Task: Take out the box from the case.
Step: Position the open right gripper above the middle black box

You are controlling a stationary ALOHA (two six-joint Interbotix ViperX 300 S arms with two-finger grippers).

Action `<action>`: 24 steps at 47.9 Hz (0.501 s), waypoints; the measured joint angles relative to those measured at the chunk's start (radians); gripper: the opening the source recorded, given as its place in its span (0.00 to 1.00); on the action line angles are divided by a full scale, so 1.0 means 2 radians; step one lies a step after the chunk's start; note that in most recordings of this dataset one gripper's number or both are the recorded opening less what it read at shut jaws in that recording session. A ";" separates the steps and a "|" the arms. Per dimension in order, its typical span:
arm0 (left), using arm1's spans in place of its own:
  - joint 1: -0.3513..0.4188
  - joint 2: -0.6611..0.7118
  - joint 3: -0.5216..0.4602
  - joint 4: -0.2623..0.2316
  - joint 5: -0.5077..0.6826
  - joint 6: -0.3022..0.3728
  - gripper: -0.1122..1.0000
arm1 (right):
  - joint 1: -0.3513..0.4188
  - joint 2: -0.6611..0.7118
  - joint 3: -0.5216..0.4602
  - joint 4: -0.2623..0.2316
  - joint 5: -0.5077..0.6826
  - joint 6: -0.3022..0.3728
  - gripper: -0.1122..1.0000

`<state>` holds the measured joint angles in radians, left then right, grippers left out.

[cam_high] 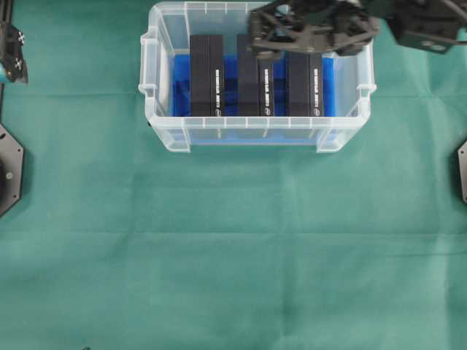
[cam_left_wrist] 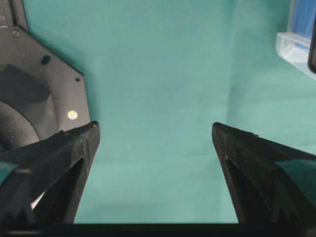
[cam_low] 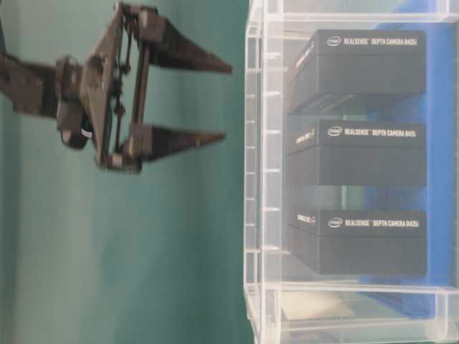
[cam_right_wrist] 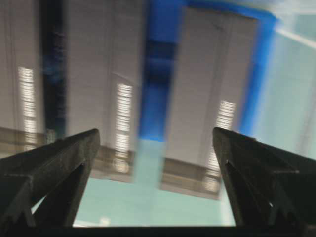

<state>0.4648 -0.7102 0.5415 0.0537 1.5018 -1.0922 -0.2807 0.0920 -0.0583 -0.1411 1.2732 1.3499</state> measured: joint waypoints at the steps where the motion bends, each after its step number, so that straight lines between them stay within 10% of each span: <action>1: 0.000 0.000 0.000 -0.001 0.000 -0.001 0.97 | 0.001 0.004 -0.004 0.000 -0.002 0.000 0.95; 24: 0.002 -0.001 0.000 -0.001 0.000 0.002 0.97 | 0.015 0.061 -0.059 0.012 -0.023 0.001 0.95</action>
<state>0.4679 -0.7118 0.5415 0.0522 1.5018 -1.0876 -0.2500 0.2148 -0.1764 -0.1181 1.2272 1.3514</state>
